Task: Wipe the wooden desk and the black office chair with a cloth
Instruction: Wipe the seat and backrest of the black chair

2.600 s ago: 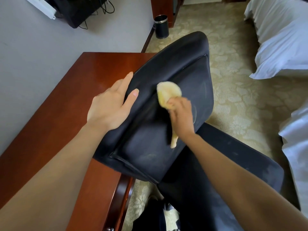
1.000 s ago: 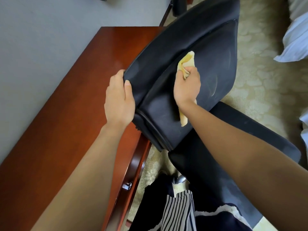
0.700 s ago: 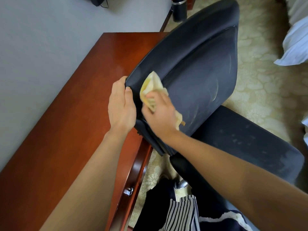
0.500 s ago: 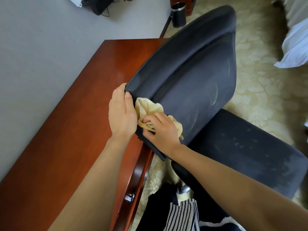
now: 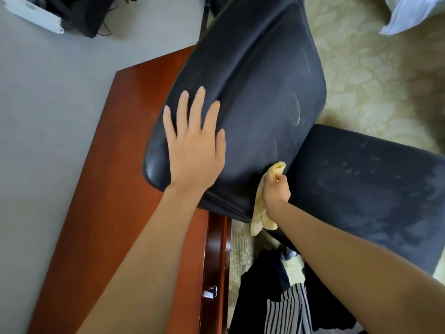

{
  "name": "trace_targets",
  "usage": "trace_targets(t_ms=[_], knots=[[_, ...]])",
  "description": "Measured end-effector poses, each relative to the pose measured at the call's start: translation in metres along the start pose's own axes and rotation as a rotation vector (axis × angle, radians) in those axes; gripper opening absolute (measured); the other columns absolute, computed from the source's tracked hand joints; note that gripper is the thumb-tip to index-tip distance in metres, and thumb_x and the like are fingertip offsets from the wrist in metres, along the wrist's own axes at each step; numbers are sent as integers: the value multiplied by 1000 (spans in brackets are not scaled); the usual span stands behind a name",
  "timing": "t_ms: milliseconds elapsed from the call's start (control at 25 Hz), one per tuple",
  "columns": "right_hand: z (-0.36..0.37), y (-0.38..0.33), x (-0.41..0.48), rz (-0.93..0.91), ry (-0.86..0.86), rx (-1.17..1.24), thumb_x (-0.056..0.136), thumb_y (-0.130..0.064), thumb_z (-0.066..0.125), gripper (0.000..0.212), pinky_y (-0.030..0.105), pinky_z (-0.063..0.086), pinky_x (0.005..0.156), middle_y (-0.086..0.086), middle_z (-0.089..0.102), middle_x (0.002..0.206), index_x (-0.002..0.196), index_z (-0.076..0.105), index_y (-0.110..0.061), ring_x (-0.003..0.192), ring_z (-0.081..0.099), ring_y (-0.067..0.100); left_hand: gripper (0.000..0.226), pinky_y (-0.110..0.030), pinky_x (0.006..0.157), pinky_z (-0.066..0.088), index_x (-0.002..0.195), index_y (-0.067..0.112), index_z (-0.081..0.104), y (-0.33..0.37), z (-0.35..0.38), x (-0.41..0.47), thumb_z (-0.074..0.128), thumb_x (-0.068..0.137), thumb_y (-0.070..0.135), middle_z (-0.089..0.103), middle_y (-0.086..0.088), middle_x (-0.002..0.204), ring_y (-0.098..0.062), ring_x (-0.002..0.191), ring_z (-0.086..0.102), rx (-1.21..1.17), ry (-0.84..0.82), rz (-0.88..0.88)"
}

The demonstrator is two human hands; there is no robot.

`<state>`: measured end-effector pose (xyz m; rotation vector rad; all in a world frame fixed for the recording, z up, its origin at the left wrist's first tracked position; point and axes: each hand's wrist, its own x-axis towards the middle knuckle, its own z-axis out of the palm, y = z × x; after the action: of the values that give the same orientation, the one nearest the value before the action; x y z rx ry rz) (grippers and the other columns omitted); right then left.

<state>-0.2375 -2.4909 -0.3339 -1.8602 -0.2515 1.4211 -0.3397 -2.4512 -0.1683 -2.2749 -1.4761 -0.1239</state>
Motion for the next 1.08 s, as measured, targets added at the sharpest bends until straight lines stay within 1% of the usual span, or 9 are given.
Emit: trace_targets(t_ms=[80,160,320,480,560,760,880,1000,1080], knots=[[4,-14,3,69,28,57,98,-32,40,34,32,39,84,7,55,113,123,48,-11,95,49,23,55,-63,111,5,143,18,35,-4,1,22,43,90,32,14,-13,158,-42,143,11,126,-20,12],[10,-36,-3,4,88,113,96,-30,41,32,34,40,89,7,57,114,120,51,-13,105,52,28,66,-64,110,4,147,18,26,-10,-1,45,49,88,36,6,-17,158,-46,142,7,118,-24,-102],[21,-101,-22,-302,115,199,93,-30,48,17,27,37,77,-7,54,88,104,58,-21,89,53,18,87,-56,108,20,151,14,5,-4,5,68,57,87,41,3,-20,157,-43,139,18,42,-116,-170],[25,-136,-26,-713,108,79,93,-27,53,17,20,34,71,-3,59,97,106,59,-20,84,50,11,95,-56,103,26,151,15,4,2,17,65,59,82,51,6,-20,157,-45,134,25,140,-94,-153],[22,-123,-16,-788,135,19,95,-28,51,23,19,34,72,-2,56,99,115,57,-20,83,50,10,100,-55,101,29,150,16,5,0,20,64,60,78,58,9,-20,156,-45,132,28,181,-66,-144],[23,-56,11,-572,279,-42,98,-32,43,24,29,35,72,0,49,95,119,51,-25,79,47,16,99,-56,99,30,151,19,4,-1,24,63,58,79,60,10,-21,156,-46,131,29,210,-41,-118],[22,-26,25,-325,304,-18,98,-35,41,27,34,37,75,6,53,103,122,48,-24,87,49,21,95,-57,100,28,151,23,5,-2,24,64,58,80,58,8,-22,156,-47,132,26,188,-41,-113],[18,-8,27,-49,300,29,98,-35,39,22,33,36,72,10,59,105,114,48,-22,87,52,25,91,-58,100,28,150,26,8,0,24,63,58,81,57,7,-22,156,-48,132,25,174,-38,-103],[20,-12,21,-23,311,87,97,-34,41,18,34,39,73,9,59,105,109,50,-23,84,50,24,90,-58,100,27,150,27,8,0,23,65,58,81,57,6,-23,156,-49,132,24,170,-37,-91]])
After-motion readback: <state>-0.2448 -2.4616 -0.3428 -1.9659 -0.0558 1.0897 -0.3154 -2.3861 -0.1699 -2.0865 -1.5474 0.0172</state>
